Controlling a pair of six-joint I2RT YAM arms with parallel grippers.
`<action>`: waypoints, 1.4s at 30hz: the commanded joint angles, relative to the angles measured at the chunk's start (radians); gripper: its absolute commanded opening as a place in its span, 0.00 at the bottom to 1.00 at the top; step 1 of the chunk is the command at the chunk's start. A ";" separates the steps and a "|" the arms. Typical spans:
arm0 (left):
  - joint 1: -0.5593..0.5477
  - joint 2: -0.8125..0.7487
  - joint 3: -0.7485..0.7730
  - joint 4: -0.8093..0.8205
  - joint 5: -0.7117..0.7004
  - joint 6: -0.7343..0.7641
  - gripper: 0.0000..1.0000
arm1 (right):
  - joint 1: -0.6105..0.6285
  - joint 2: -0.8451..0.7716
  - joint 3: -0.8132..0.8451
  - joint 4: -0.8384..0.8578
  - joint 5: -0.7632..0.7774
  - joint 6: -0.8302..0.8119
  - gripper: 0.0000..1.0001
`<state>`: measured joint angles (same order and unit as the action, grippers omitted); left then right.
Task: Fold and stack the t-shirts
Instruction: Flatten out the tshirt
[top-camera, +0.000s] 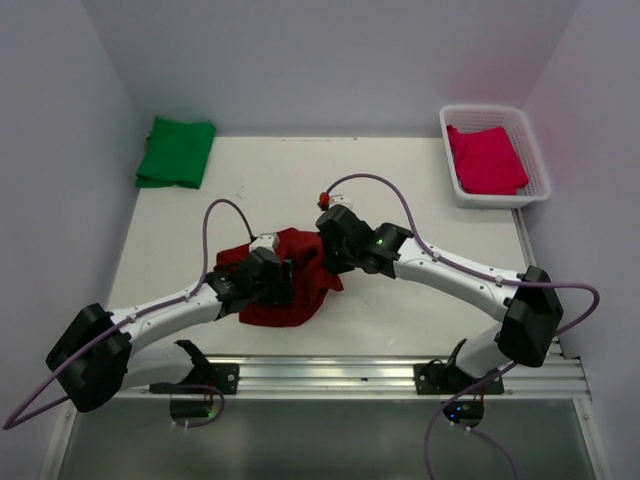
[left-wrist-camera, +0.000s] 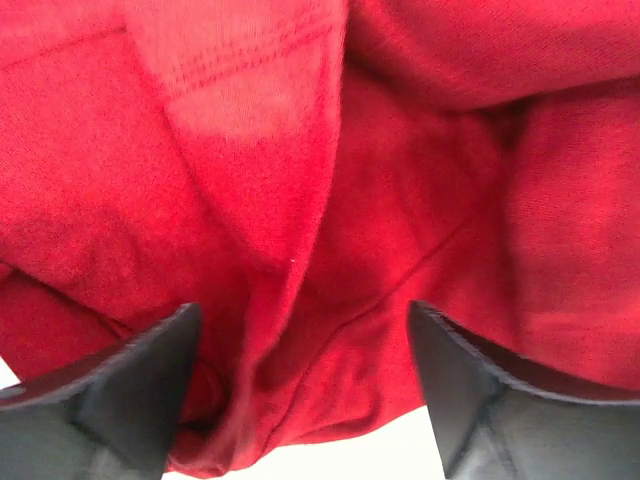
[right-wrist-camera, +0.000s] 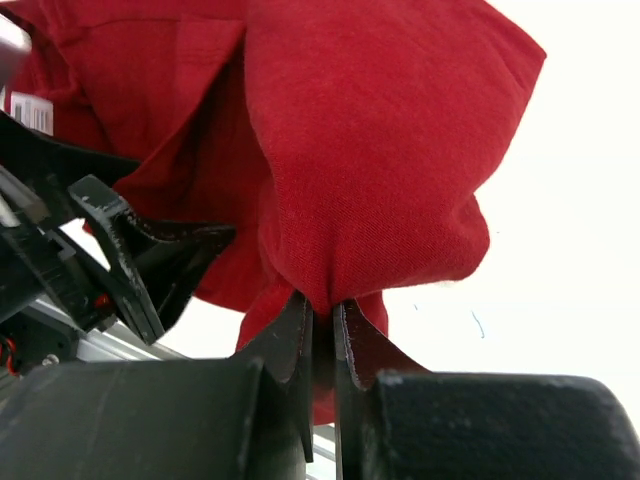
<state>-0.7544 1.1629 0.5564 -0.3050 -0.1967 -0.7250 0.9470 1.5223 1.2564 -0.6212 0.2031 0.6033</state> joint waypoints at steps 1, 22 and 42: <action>-0.019 0.024 -0.021 0.098 0.016 -0.007 0.83 | -0.004 -0.074 -0.018 0.020 0.068 0.035 0.00; -0.337 -0.229 0.126 -0.082 0.411 0.157 0.00 | -0.005 0.019 -0.008 0.020 0.113 0.043 0.00; -0.628 -0.319 0.391 -0.344 0.059 0.102 0.95 | -0.031 0.036 0.012 -0.017 0.125 0.029 0.00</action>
<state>-1.3769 0.9104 0.8360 -0.5732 0.1669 -0.6044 0.9241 1.5684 1.2278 -0.6373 0.2798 0.6285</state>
